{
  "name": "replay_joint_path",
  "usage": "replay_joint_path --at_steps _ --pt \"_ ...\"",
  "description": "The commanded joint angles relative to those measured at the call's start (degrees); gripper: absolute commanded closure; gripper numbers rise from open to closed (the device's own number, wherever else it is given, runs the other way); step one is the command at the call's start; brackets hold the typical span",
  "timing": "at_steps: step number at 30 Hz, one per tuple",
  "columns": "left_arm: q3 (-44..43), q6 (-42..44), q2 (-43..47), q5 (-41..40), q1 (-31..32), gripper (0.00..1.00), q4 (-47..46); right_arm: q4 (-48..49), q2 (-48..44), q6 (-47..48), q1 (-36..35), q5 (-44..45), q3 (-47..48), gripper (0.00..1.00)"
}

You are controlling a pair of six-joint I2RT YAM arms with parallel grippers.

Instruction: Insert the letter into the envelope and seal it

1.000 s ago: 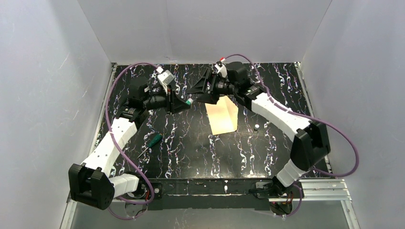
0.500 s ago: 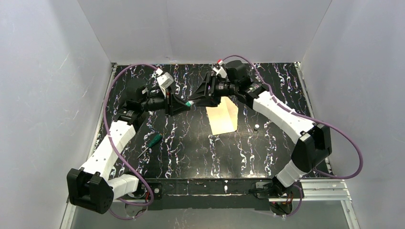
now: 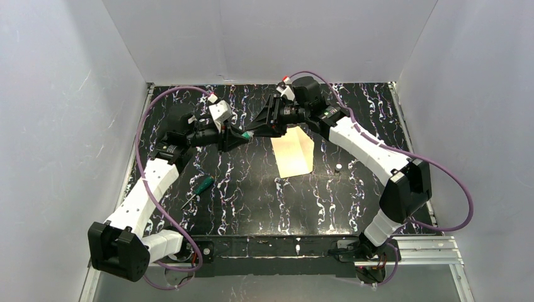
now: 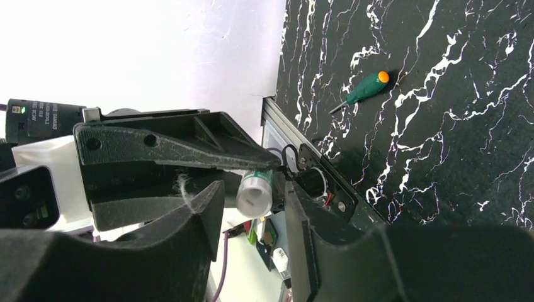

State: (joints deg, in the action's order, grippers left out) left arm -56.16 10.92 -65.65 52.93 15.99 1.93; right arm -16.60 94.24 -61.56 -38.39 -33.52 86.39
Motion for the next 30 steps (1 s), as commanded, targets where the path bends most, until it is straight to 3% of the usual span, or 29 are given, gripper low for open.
replay_joint_path --at_steps 1,4,11,15,17,18,19,23,27,30 --pt "-2.3 1.3 0.1 -0.5 0.2 1.00 0.4 2.9 0.3 -0.7 -0.5 -2.6 2.4 0.50" --pt "-2.2 1.1 -0.2 -0.3 0.3 1.00 0.4 3.8 0.9 -0.9 -0.5 -3.2 2.3 0.48" --pt "-3.8 1.6 -1.1 2.8 0.2 1.00 2.0 2.2 1.7 0.1 -0.6 -0.8 3.8 0.56" --pt "-4.5 1.7 -1.5 2.6 0.3 1.00 2.9 2.6 2.2 0.2 -0.9 -1.2 4.3 0.75" --pt "-4.7 -0.4 -1.9 0.9 0.3 0.91 2.9 2.0 2.1 0.5 -0.9 -0.9 4.9 0.88" --pt "-4.6 -2.9 -2.2 -2.4 0.2 0.78 2.5 0.8 1.9 0.9 -0.8 0.0 5.3 0.92" --pt "-4.7 -4.1 -2.7 -4.0 0.1 0.68 3.1 0.7 1.4 1.0 -0.8 0.6 5.2 0.95" --pt "-6.6 -0.2 -4.9 -0.1 -0.1 0.50 11.3 -0.1 1.2 1.2 -0.1 0.3 5.8 0.96" --pt "-7.4 3.9 -5.9 3.9 -0.6 0.45 16.4 -2.2 1.3 2.4 0.1 -0.5 6.8 0.96" --pt "-7.3 5.4 -5.8 5.0 -1.4 0.51 17.1 -5.2 1.5 4.1 0.4 -0.5 7.8 0.96"
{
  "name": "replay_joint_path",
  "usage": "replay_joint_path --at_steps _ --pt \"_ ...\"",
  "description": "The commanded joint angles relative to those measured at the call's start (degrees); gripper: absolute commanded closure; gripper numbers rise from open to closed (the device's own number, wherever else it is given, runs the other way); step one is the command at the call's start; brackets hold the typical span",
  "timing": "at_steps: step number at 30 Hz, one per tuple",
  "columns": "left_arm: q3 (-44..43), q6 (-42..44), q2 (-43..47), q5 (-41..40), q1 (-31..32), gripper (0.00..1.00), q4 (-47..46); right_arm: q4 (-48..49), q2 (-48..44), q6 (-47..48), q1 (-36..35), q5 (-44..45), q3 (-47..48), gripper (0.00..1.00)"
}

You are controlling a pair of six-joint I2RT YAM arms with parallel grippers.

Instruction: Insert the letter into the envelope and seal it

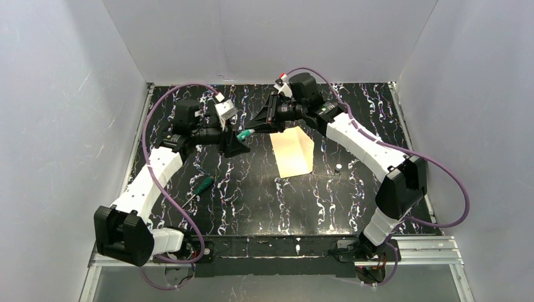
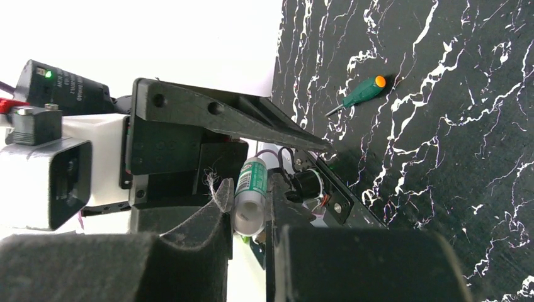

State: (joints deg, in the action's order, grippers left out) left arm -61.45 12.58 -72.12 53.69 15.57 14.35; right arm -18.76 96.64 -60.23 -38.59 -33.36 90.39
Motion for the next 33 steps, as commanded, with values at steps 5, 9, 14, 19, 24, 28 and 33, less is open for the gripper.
replay_joint_path --at_steps 5,9,14,19,24,28,33 --pt "-2.4 4.5 0.4 6.0 -1.9 0.81 5.4 -4.0 -1.3 3.3 1.1 -0.6 3.7 0.94" --pt "-1.6 0.5 -0.3 8.8 -1.9 0.90 0.3 -4.1 -1.1 3.8 1.0 -1.0 3.3 0.91" --pt "-2.3 -1.9 -1.8 10.4 -1.9 0.87 -1.4 -4.3 -0.9 4.8 1.0 -1.1 3.2 0.86" --pt "-1.6 -3.0 -1.4 10.5 -1.9 0.67 -2.4 -3.6 -1.4 4.4 1.0 -0.2 2.3 0.87" --pt "-0.6 -3.6 -0.8 10.7 -1.9 0.61 -3.3 -3.0 -1.8 3.9 1.0 0.1 1.6 0.86" --pt "-0.2 -4.1 -0.9 11.1 -1.9 0.71 -3.9 -2.7 -1.7 3.7 1.0 -0.1 1.4 0.85" --pt "-0.3 -3.3 -1.2 10.5 -1.9 1.00 -3.7 -1.6 -1.9 3.2 1.0 -1.2 0.8 0.71"
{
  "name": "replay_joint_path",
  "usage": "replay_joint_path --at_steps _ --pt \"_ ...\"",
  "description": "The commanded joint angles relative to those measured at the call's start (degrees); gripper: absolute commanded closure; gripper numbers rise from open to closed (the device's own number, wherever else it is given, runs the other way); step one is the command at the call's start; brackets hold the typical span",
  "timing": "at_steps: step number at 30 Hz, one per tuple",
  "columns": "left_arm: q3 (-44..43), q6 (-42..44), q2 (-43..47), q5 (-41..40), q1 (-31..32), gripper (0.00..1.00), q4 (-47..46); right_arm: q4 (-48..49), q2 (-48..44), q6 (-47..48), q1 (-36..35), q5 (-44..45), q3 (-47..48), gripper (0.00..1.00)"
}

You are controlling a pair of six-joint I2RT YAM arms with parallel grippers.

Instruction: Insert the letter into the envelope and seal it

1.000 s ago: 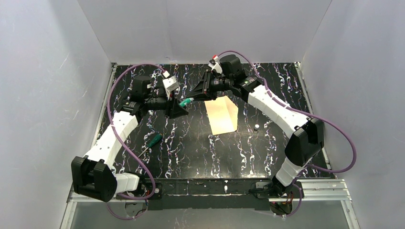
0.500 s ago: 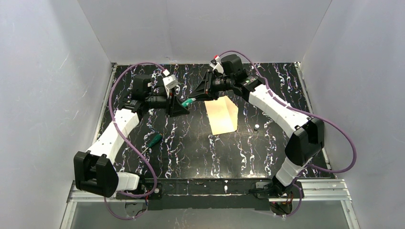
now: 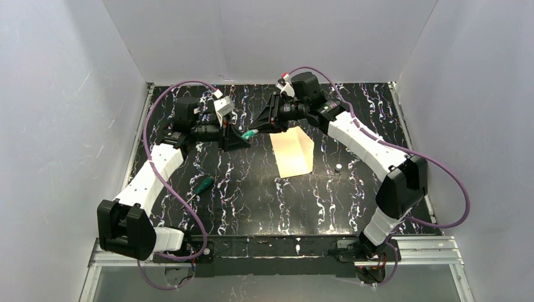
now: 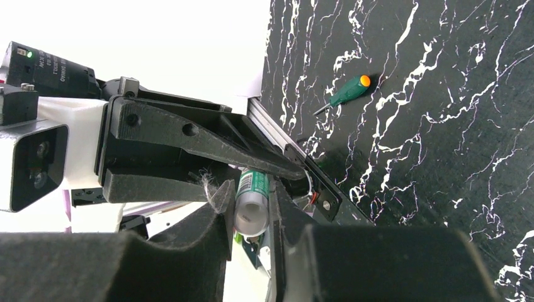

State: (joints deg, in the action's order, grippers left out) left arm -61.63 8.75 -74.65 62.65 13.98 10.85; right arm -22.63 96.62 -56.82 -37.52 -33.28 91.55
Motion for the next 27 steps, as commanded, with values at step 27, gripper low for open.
replay_joint_path --at_steps 27 --pt "-3.5 1.9 1.0 2.0 -0.3 1.00 -2.0 6.4 1.5 0.9 -3.9 -1.2 0.0 0.62"
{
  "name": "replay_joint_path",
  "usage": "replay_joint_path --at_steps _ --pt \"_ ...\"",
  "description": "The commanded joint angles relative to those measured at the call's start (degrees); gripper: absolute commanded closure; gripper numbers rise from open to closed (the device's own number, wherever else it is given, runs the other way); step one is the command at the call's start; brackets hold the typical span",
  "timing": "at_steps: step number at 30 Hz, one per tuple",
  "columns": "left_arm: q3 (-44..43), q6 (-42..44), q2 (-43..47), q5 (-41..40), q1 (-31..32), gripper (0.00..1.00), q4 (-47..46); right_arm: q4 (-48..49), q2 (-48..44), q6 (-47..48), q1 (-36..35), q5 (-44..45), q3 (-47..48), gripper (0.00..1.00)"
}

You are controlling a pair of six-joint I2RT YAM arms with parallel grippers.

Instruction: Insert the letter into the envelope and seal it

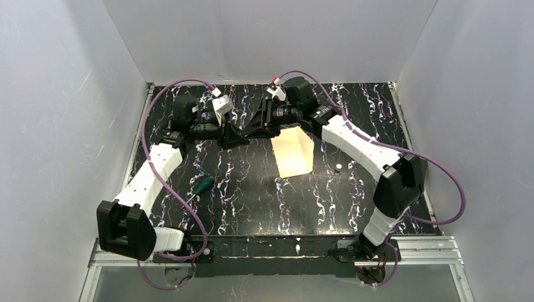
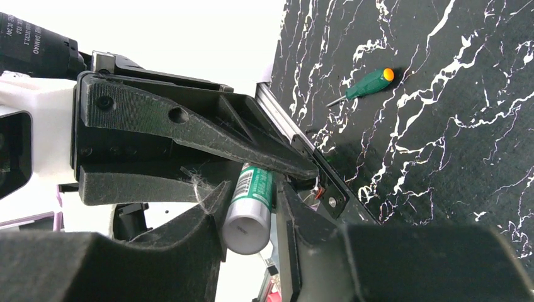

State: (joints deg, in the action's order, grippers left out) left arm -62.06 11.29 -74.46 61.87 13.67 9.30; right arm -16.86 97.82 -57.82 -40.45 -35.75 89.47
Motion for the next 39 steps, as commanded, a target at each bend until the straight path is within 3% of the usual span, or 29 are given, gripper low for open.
replay_joint_path --at_steps 1,5,6,10,11,12,13,18,20,21,23,25,29,33,36,39 --pt "-2.7 -0.6 0.9 2.8 0.0 1.00 -0.8 0.3 0.3 2.1 -1.0 1.7 2.1 0.64" --pt "-2.2 -0.6 1.5 3.0 0.0 1.00 -1.1 0.8 0.1 2.5 -1.1 3.3 1.7 0.83" --pt "-2.2 -0.9 1.6 2.6 0.0 0.95 -1.1 1.1 -0.2 2.6 -1.1 3.9 1.6 0.88" --pt "-0.8 -4.4 3.2 -3.3 0.0 0.43 -2.9 -0.4 -1.6 5.8 -0.7 8.1 1.6 0.99" --pt "0.2 -4.8 4.1 -4.2 0.0 0.20 -4.1 -0.6 -2.1 7.3 -0.4 9.1 1.4 0.99" --pt "1.4 -5.1 5.2 -4.5 -0.1 0.04 -5.7 -1.4 -2.7 8.3 0.0 10.2 1.0 0.99" --pt "2.4 -5.6 6.2 -5.1 -0.2 0.02 -7.0 -1.9 -3.3 9.6 0.5 11.2 0.5 0.99" --pt "4.2 -12.7 10.5 -14.1 -0.7 0.02 -8.9 -11.1 -5.1 21.2 3.0 21.5 0.1 0.99" --pt "4.1 -22.0 10.9 -25.9 -0.8 0.02 -10.9 -14.7 -5.7 26.4 3.0 28.6 -0.2 0.99" --pt "3.1 -27.1 10.8 -33.2 -0.9 0.02 -6.3 -15.5 -6.1 28.0 3.0 31.4 -1.2 0.99" --pt "0.9 -29.3 9.6 -40.4 -1.0 0.02 -2.4 -16.2 -6.9 30.2 3.2 36.1 -3.4 0.99" --pt "0.9 -26.2 7.6 -38.1 -1.1 0.02 -3.8 -15.2 -8.3 31.5 3.2 41.4 -7.3 0.99" --pt "3.5 -33.7 2.7 -33.7 -1.3 0.02 -8.9 -14.4 -8.4 31.8 3.3 46.1 -11.8 0.99" --pt "1.6 -42.8 -5.6 -34.3 0.1 0.02 -7.1 -18.0 -5.4 28.9 3.3 49.0 -12.2 0.99" --pt "-1.8 -45.3 -11.5 -35.7 5.6 0.22 -6.4 -20.8 -3.6 27.4 3.4 51.6 -12.2 0.99" --pt "-5.7 -50.9 -19.5 -33.8 7.7 0.58 -7.2 -17.9 -2.6 27.1 3.8 50.2 -14.3 0.99"
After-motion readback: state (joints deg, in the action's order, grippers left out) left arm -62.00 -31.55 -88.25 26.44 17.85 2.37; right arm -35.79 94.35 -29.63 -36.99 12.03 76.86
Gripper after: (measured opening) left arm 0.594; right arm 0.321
